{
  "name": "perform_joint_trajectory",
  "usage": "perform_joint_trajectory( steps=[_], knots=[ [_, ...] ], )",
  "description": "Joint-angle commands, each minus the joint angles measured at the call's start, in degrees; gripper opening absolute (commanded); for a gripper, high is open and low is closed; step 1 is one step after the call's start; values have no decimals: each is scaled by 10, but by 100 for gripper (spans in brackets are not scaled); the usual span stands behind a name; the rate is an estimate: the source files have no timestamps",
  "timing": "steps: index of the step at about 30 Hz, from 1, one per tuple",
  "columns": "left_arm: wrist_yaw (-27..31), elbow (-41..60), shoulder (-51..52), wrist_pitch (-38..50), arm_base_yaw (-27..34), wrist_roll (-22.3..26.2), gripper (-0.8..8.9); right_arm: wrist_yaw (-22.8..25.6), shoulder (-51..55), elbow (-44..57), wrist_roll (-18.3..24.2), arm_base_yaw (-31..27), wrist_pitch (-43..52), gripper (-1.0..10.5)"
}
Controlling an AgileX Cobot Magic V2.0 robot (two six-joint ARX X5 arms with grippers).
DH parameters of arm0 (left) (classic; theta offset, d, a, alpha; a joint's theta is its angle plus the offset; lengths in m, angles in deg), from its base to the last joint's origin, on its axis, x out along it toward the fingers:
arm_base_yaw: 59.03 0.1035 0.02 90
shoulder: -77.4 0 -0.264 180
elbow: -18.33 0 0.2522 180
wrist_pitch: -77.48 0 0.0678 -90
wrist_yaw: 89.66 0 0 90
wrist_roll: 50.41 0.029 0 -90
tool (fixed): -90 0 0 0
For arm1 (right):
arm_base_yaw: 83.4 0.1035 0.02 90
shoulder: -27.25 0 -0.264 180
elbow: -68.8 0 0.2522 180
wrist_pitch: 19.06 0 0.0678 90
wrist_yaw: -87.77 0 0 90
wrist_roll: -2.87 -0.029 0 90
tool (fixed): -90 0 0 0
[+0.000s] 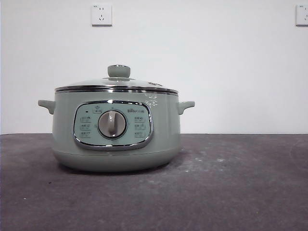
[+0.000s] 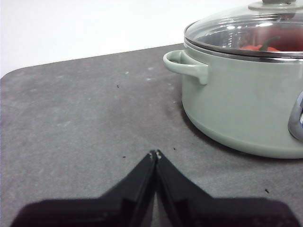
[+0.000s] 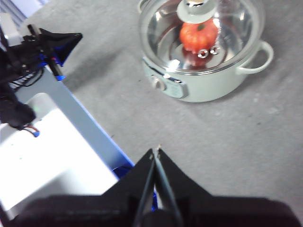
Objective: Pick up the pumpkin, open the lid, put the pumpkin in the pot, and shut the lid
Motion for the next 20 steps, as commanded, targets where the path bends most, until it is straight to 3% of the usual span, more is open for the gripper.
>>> perform_joint_trajectory(
  steps=[1, 7, 11, 15, 20],
  knots=[
    [1, 9, 2, -1, 2, -3, -3, 5, 30, 4, 30, -42, 21, -1],
    [1, 9, 2, -1, 2, -3, -3, -82, 140, 96, 20, -184, 169, 0],
    [1, 9, 2, -1, 2, -3, -3, -82, 235, 225, 29, -267, 287, -1],
    [1, 9, 2, -1, 2, -3, -3, -81, 330, 382, 32, -311, 433, 0],
    [1, 9, 2, -1, 2, -3, -3, -81, 414, 552, 31, -327, 568, 0]
  ],
)
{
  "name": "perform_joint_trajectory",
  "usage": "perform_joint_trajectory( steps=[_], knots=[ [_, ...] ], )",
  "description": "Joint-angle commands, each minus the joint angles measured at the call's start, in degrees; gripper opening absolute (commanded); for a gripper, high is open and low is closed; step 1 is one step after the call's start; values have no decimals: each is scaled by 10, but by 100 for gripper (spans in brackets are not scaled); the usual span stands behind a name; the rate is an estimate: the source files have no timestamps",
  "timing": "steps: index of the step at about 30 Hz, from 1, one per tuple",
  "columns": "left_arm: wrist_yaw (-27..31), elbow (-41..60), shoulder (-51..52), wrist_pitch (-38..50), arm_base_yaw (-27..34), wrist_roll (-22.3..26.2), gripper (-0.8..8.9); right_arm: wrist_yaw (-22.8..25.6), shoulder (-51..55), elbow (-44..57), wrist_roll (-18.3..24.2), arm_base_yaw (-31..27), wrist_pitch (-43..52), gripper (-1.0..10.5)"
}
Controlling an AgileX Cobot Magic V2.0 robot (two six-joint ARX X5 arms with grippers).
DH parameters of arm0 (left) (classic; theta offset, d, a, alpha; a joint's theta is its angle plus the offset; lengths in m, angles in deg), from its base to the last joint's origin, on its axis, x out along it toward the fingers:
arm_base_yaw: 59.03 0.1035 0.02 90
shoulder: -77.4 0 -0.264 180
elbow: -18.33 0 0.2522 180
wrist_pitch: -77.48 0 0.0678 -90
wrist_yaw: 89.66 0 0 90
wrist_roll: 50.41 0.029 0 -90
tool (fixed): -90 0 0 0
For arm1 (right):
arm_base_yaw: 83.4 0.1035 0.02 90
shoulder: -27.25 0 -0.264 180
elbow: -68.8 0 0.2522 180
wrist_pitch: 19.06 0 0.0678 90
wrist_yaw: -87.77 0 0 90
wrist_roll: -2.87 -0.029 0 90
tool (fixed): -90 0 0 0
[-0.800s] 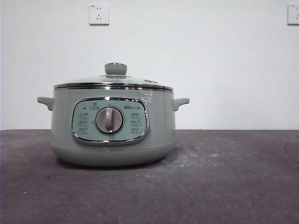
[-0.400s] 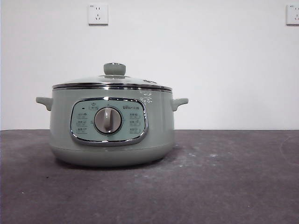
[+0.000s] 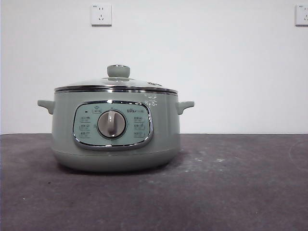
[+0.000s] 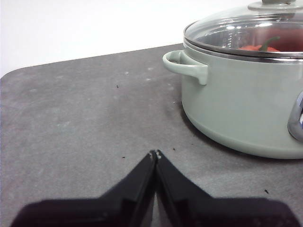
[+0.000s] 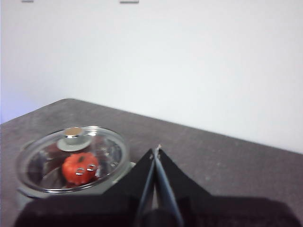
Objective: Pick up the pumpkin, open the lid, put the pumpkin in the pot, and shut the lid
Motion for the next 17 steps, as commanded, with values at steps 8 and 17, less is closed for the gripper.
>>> perform_joint_trajectory(
  steps=[8, 17],
  knots=[
    [1, 9, 2, -1, 2, -3, -3, 61, 131, 285, -17, -2, 160, 0],
    [1, 9, 2, -1, 2, -3, -3, 138, 213, 412, -56, 4, 184, -1]
  ],
)
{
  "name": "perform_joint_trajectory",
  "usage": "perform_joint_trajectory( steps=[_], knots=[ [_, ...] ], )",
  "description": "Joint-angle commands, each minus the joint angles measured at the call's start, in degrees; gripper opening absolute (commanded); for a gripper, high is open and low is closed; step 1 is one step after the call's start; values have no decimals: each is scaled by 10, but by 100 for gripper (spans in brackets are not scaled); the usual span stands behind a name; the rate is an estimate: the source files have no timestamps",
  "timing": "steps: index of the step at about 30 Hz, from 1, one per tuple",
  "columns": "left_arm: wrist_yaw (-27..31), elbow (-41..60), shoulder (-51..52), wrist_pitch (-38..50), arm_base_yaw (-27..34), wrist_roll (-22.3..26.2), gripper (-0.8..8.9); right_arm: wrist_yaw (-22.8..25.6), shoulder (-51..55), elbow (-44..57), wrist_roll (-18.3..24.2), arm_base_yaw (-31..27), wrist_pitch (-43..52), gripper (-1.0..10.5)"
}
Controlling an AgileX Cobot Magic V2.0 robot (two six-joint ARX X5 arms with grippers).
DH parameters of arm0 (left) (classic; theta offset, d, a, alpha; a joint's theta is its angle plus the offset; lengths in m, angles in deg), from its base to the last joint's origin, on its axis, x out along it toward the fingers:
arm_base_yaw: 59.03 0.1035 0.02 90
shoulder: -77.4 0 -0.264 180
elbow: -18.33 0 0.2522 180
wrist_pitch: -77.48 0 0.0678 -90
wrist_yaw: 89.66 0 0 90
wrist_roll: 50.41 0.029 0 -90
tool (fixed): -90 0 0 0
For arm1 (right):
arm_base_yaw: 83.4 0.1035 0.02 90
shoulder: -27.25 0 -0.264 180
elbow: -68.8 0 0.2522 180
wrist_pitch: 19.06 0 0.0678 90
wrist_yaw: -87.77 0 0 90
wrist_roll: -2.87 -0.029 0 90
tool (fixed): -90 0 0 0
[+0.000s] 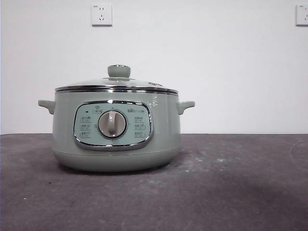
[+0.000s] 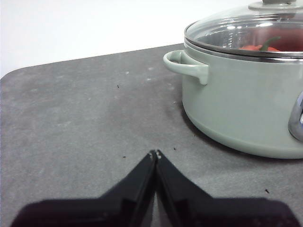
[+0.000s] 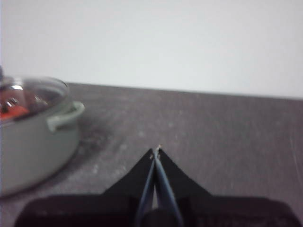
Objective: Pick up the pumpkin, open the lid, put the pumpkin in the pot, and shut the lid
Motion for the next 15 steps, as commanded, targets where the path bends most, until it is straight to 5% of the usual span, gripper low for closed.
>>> perform_joint_trajectory(
  steps=[1, 15],
  knots=[
    [1, 9, 2, -1, 2, -3, -3, 14, 17, 29, -24, 4, 5, 0],
    [1, 9, 2, -1, 2, -3, -4, 22, 33, 85, -52, 10, -12, 0]
  ],
)
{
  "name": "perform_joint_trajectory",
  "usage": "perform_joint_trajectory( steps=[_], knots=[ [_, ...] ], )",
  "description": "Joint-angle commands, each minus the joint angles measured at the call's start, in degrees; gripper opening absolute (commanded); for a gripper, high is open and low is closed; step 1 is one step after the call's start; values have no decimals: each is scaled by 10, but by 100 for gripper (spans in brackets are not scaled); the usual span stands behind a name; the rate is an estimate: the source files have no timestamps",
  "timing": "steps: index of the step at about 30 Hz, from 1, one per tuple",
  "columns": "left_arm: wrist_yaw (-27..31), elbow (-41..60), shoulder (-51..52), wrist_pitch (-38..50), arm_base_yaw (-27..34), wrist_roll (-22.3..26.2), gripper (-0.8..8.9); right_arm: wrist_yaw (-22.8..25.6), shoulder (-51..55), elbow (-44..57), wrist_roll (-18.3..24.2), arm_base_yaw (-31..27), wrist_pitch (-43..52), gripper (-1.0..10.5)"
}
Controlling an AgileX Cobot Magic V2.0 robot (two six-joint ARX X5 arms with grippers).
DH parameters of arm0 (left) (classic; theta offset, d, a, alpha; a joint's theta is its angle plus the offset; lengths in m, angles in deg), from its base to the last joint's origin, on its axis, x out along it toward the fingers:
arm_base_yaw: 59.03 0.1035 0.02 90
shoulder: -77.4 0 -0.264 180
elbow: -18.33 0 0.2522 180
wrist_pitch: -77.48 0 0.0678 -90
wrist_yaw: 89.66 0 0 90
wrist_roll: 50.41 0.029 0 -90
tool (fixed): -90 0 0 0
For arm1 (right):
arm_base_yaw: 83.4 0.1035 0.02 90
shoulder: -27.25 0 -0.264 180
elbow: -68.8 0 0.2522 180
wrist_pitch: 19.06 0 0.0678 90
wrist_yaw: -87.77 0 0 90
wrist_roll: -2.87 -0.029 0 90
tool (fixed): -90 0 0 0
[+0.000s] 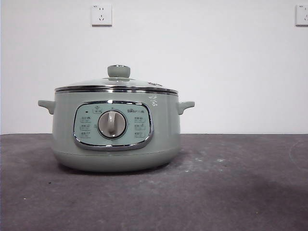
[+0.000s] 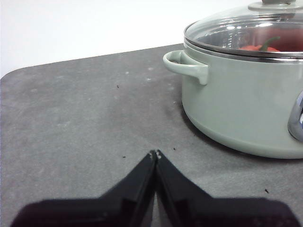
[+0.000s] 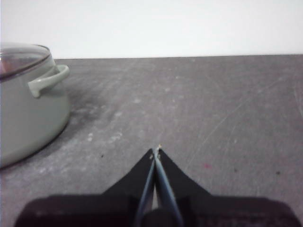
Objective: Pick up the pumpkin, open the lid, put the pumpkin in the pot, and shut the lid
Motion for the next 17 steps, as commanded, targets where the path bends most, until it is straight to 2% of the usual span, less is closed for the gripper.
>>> perform_joint_trajectory(
  steps=[1, 17],
  knots=[
    [1, 9, 2, -1, 2, -3, -3, 2, 2, 11, -16, 2, -12, 0],
    [1, 9, 2, -1, 2, -3, -3, 2, 2, 10, -19, 1, -14, 0]
  ],
)
